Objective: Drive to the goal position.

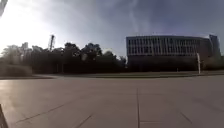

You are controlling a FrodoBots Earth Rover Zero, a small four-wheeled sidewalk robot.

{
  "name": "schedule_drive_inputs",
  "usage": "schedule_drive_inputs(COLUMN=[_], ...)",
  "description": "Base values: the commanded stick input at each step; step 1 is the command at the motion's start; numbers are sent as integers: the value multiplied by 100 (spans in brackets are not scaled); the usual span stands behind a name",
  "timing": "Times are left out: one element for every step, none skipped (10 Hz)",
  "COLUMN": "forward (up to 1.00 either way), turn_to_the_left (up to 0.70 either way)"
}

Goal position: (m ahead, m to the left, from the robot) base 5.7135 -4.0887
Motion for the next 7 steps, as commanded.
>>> schedule_drive_inputs(forward=[70,70,70,70,70,70,70], turn_to_the_left=[0,0,0,0,0,0,0])
